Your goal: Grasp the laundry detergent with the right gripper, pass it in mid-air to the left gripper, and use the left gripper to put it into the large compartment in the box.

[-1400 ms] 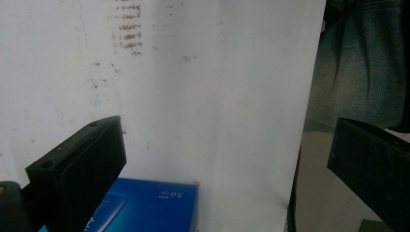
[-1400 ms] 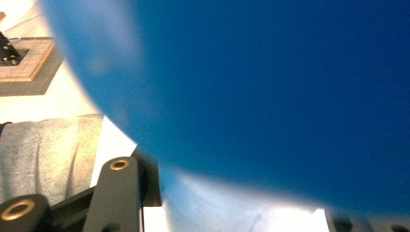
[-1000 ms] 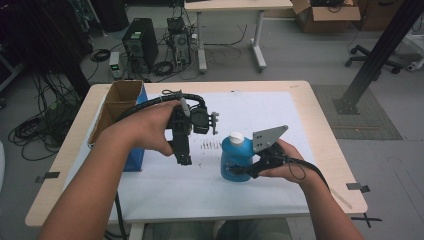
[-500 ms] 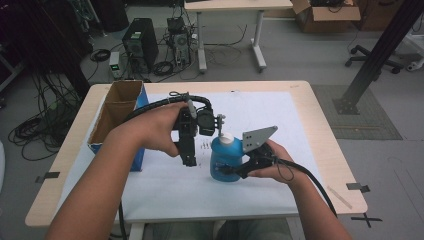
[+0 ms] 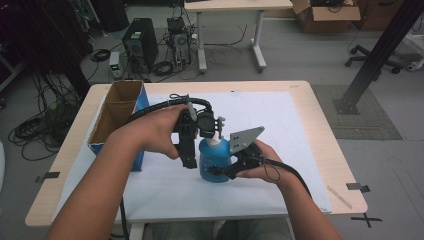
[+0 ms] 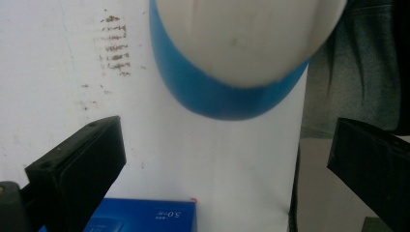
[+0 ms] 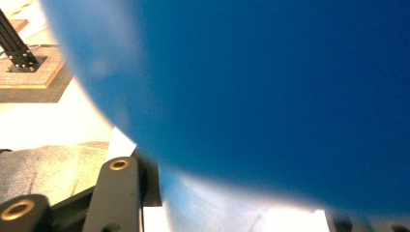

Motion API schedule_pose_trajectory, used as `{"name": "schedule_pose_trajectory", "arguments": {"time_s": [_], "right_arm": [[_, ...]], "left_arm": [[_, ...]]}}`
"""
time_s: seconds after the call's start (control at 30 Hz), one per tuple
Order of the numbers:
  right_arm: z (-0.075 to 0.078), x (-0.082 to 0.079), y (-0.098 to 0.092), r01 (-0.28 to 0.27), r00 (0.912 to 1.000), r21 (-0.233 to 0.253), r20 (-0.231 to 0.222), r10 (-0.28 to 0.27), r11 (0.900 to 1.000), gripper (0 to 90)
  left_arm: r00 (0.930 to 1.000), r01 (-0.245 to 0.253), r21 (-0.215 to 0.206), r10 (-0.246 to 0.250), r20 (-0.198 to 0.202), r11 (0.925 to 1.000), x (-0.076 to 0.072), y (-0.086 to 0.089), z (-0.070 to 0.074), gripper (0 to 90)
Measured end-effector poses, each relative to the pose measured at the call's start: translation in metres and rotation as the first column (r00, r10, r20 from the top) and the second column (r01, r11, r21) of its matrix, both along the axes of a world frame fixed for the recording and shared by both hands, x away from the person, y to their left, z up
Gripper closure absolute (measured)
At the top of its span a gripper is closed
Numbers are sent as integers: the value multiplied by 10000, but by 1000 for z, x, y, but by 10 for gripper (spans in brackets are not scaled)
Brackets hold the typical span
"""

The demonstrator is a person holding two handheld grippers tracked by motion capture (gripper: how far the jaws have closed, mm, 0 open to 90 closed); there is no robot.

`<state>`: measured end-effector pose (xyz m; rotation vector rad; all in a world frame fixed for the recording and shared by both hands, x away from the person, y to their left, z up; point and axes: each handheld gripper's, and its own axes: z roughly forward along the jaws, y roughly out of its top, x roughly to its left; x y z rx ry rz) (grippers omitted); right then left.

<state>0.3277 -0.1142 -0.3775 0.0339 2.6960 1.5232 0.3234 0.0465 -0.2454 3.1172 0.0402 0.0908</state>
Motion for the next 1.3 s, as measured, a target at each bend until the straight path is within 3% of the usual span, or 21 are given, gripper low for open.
{"name": "schedule_pose_trajectory", "arguments": {"time_s": [1.3], "right_arm": [[-4,-3,45,-482,9988,108,-80,483,9988,449]], "left_arm": [[9999,153,167,-154,34,9997,-9,2,-10,3]]}}
